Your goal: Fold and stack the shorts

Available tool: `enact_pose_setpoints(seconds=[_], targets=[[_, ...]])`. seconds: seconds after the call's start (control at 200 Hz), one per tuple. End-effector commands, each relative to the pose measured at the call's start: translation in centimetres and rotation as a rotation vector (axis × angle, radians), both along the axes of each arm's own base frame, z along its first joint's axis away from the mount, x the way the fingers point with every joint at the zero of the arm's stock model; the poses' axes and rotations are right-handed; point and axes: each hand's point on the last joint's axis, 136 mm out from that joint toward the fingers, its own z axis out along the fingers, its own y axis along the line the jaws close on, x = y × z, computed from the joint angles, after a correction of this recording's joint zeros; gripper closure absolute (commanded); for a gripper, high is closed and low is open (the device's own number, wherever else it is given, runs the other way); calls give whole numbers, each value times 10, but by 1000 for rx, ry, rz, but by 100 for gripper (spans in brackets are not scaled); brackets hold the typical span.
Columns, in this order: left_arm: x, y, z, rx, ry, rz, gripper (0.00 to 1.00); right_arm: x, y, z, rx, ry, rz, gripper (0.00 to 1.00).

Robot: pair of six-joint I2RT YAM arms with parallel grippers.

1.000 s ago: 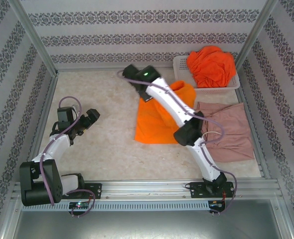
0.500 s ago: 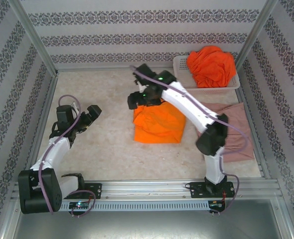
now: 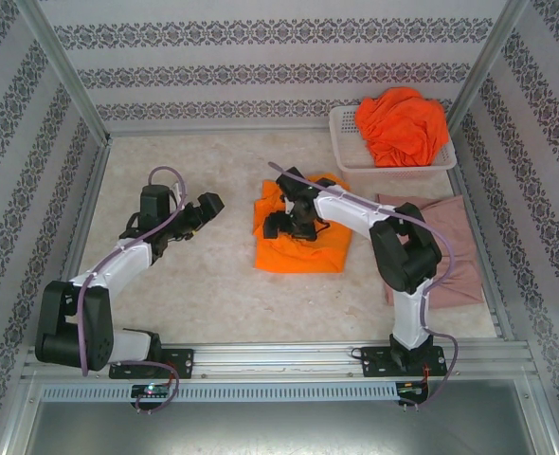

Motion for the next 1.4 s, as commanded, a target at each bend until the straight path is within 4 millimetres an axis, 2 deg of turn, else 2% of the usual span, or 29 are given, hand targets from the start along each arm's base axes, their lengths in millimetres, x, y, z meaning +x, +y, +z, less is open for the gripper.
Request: enact_pose_setpoints(seconds=[0.0,0.12,0.245,0.31,0.36,0.445,0.579,0.644,0.714,0.779,0.844,1.009,1.184,1.394], targets=[[8,-4,16,-4,-62,-12,3,-21,18,-10,43,34,65,17],[2,-4,13,3,-46,-19,3,-63,20,-20,44,81,165,20],[-15,-12,6,-2,-21,-39,6,-115,13,-15,42,98,313,20],[-27,-19,-2,10,-2,-53,6,-128,3,-5,50,64,352,20],[-34,-26,-8,9,16,-65,7,-129,-3,9,59,19,365,20],[-43,-39,-18,-4,56,-90,12,-119,-13,38,54,-92,377,20],[-54,-66,-33,-17,100,-129,20,-83,-24,92,17,-268,293,23],[-58,-79,-41,-19,116,-152,23,-64,-26,109,-16,-326,209,27],[-57,-91,-47,-35,124,-165,26,-47,-25,115,-46,-349,114,29],[-55,-97,-53,-43,135,-174,31,-35,-24,112,-74,-343,33,30],[-50,-97,-61,-24,144,-169,34,-24,-21,100,-126,-322,-18,31],[-39,-97,-80,21,167,-162,42,-3,-8,70,-227,-295,-29,32],[-31,-98,-92,25,170,-145,54,11,2,37,-296,-247,-16,33],[-29,-99,-103,23,183,-143,74,21,9,9,-351,-213,-4,38]])
